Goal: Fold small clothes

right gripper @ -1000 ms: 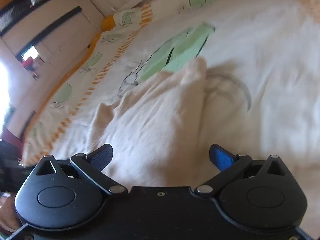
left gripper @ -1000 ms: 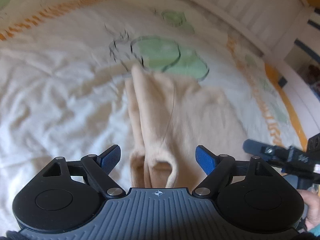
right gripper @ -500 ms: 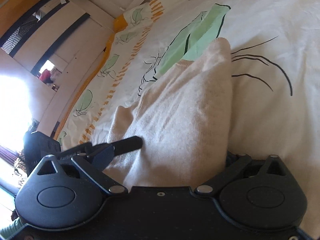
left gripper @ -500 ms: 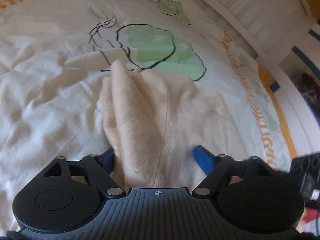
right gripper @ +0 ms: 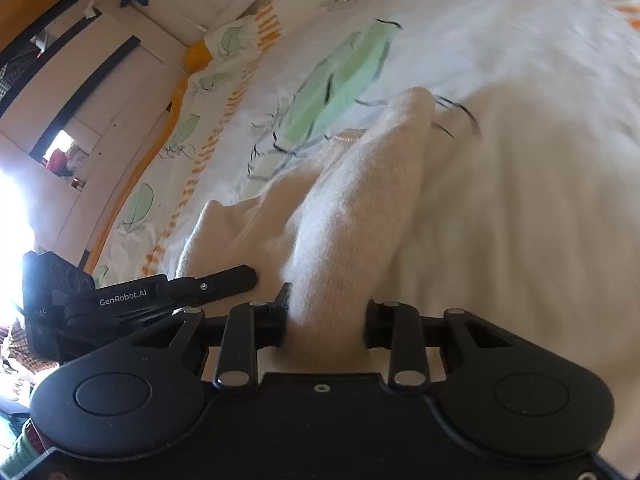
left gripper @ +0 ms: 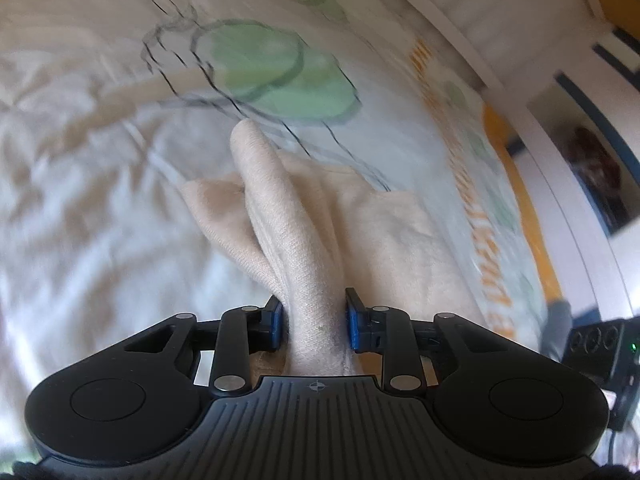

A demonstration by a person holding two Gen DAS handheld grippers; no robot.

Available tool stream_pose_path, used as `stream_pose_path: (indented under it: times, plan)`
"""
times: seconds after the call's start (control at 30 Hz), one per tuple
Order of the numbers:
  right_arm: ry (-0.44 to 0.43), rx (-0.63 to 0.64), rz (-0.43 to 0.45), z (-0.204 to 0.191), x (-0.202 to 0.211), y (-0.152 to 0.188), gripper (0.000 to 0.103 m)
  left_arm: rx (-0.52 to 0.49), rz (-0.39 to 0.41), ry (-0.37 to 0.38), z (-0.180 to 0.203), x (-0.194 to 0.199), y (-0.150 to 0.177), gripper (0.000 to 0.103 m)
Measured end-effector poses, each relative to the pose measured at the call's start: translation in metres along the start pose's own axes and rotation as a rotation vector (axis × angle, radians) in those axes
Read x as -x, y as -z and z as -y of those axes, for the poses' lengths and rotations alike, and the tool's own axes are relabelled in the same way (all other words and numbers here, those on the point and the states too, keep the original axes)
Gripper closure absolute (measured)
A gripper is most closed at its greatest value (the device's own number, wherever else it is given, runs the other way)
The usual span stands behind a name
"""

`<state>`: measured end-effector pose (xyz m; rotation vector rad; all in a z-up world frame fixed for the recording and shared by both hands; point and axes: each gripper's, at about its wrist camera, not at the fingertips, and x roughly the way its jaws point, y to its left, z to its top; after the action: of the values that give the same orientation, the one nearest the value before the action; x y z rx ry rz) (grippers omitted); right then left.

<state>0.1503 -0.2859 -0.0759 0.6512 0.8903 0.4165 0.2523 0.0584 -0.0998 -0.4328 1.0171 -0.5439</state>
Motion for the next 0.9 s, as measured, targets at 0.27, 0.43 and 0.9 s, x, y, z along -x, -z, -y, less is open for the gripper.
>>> stream_pose_path:
  times: [0.27,0.43,0.9]
  plan:
    - [0.031,-0.106,-0.072,0.015,0.068,0.065,0.061,-0.050,-0.104,0.055,0.035,0.028,0.072,0.075]
    - [0.094,-0.107,-0.117,0.009,0.085,0.092,0.049,-0.108,-0.118,0.048,0.044,0.039,0.100,0.074]
    - [0.361,0.187,0.064,-0.044,0.105,0.092,0.031,-0.293,0.151,-0.181,0.057,0.056,0.093,0.056]
